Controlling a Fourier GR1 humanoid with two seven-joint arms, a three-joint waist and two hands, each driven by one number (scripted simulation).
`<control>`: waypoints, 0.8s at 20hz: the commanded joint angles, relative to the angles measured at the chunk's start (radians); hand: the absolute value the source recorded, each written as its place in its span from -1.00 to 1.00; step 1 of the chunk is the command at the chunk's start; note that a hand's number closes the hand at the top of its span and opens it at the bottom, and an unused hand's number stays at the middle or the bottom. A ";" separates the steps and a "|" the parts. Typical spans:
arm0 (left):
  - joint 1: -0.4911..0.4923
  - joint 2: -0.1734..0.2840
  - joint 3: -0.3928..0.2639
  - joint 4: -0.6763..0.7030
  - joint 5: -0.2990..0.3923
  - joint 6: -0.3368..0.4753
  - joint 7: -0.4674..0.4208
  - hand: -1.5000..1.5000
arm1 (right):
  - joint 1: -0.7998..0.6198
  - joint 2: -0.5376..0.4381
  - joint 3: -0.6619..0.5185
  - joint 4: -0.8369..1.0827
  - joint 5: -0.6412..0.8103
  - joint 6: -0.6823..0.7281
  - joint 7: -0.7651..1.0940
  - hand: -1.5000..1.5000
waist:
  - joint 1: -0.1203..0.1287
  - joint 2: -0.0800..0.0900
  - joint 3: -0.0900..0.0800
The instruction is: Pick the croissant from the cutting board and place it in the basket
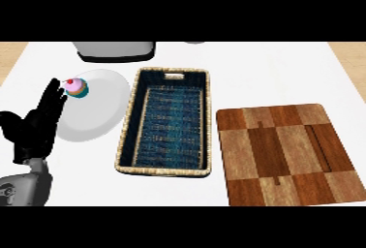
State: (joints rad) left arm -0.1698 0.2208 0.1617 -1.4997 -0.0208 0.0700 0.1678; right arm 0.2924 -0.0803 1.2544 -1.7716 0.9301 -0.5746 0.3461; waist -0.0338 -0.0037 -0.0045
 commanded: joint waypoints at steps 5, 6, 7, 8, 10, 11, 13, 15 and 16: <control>0.009 -0.005 -0.007 -0.014 -0.005 0.003 -0.001 0.00 | -0.087 0.076 -0.024 -0.186 0.082 -0.055 0.165 1.00 | 0.002 0.001 -0.001; 0.008 0.009 0.004 0.001 0.000 -0.008 -0.006 0.00 | -0.101 0.076 -0.026 -0.160 0.091 -0.060 0.176 1.00 | 0.001 0.005 -0.002; 0.008 -0.005 0.002 -0.001 -0.001 0.004 -0.007 0.00 | -0.110 0.076 -0.039 -0.162 0.117 -0.052 0.198 1.00 | -0.003 0.004 -0.002; 0.004 0.001 0.010 -0.002 0.008 0.000 0.000 0.00 | -0.120 0.076 -0.043 -0.162 0.132 -0.055 0.210 1.00 | -0.001 0.003 -0.002; 0.005 -0.010 -0.007 -0.015 -0.003 0.005 -0.007 0.00 | -0.146 0.075 -0.052 -0.150 0.159 -0.030 0.248 1.00 | 0.006 0.004 -0.002; 0.006 0.012 0.005 -0.018 0.004 -0.010 -0.003 0.00 | -0.158 0.075 -0.067 -0.154 0.168 -0.018 0.265 1.00 | 0.014 0.005 -0.003; 0.006 -0.002 -0.003 -0.009 -0.004 0.001 -0.007 0.00 | -0.169 0.075 -0.054 -0.157 0.182 -0.004 0.296 1.00 | 0.013 0.010 -0.002; -0.002 -0.001 -0.009 -0.014 0.000 -0.008 0.003 0.00 | -0.181 0.075 -0.068 -0.135 0.207 0.008 0.328 1.00 | 0.011 0.011 -0.003; -0.013 0.005 0.001 -0.020 0.000 -0.001 0.006 0.00 | -0.194 0.075 -0.082 -0.136 0.224 0.019 0.347 1.00 | 0.013 0.010 -0.002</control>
State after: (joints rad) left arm -0.1743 0.2221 0.1598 -1.5135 -0.0210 0.0681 0.1693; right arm 0.1787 -0.1125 1.2888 -1.7667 1.1430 -0.6055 0.5912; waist -0.0250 0.0047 -0.0067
